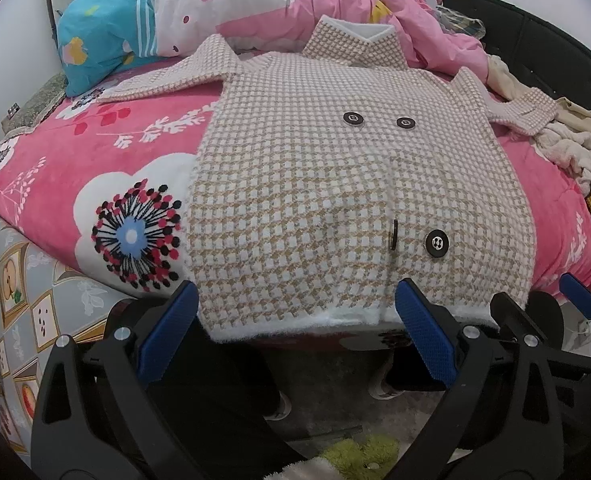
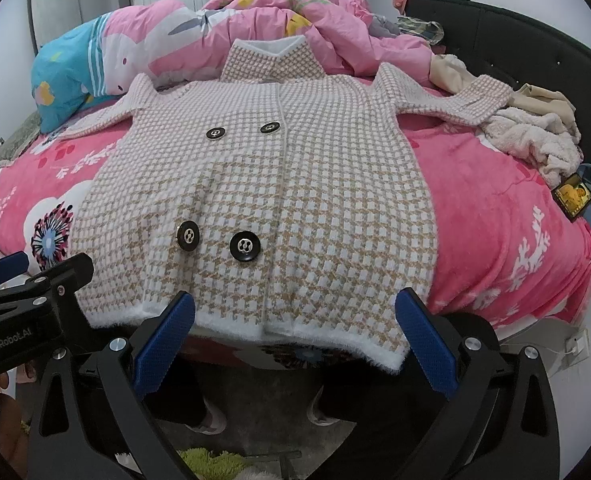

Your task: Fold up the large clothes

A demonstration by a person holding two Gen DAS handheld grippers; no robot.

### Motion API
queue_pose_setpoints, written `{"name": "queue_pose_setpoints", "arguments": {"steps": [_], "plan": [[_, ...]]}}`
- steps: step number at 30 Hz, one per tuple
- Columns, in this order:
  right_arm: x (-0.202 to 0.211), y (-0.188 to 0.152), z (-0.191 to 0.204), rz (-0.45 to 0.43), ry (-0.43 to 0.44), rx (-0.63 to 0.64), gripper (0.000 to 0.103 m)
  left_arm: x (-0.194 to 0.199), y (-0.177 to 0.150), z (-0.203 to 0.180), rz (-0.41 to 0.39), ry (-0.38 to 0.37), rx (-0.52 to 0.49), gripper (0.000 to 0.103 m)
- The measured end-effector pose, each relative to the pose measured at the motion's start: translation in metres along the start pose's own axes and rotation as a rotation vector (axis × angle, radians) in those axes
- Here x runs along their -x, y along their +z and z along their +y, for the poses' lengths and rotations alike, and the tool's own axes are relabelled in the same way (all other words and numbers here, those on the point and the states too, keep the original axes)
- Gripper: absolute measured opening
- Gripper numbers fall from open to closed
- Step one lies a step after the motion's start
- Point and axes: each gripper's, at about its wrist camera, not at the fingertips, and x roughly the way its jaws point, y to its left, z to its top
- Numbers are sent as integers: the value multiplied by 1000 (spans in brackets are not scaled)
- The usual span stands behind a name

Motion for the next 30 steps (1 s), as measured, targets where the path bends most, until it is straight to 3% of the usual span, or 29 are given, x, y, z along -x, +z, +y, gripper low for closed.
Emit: {"name": "queue_pose_setpoints", "arguments": {"steps": [30], "plan": [[-3, 2, -3, -5, -22, -19, 98, -1, 1, 6, -2, 2, 6, 95]]}}
